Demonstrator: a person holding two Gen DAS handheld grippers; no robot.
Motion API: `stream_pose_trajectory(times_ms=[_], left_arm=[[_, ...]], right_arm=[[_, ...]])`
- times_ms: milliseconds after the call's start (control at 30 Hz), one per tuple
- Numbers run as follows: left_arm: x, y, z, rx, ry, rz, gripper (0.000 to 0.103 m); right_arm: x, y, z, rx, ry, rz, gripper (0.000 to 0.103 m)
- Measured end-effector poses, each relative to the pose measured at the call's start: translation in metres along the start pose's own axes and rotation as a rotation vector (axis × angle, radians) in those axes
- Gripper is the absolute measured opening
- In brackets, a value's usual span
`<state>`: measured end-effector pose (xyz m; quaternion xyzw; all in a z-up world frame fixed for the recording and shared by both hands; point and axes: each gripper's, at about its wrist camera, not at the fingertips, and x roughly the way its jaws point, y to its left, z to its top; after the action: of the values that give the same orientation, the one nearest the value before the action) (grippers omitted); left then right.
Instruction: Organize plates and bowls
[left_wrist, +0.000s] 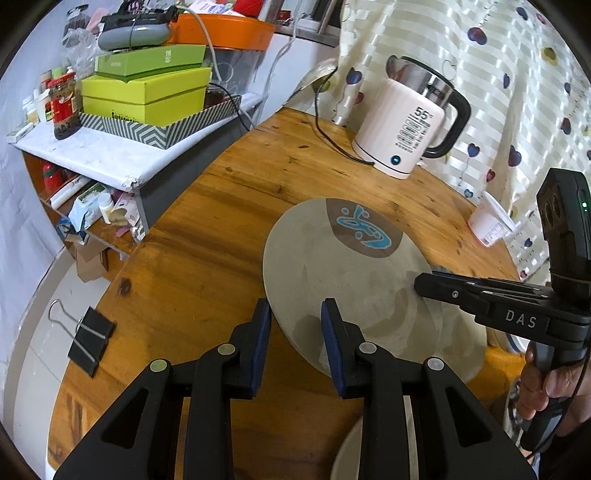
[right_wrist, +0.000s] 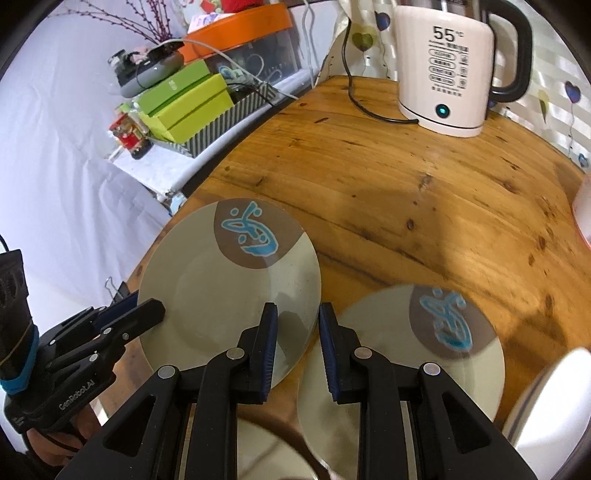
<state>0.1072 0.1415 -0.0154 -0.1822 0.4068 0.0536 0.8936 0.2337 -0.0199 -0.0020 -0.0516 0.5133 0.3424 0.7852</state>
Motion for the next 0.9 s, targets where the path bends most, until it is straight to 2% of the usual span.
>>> stream_pose_trajectory(times_ms=[567,900], left_arm=[[-0.034,-0.032,-0.049,0.072,0.027,-0.02,0.029],[-0.043,-0.041,-0.076,0.095,0.056,-0.026,0.029]], right_arm=[[-0.053,0.003,-0.075,0.058,-0.026,-0.035,0.022],[-0.06,0.001,-0.115,0.101,-0.006,-0.04,0.022]])
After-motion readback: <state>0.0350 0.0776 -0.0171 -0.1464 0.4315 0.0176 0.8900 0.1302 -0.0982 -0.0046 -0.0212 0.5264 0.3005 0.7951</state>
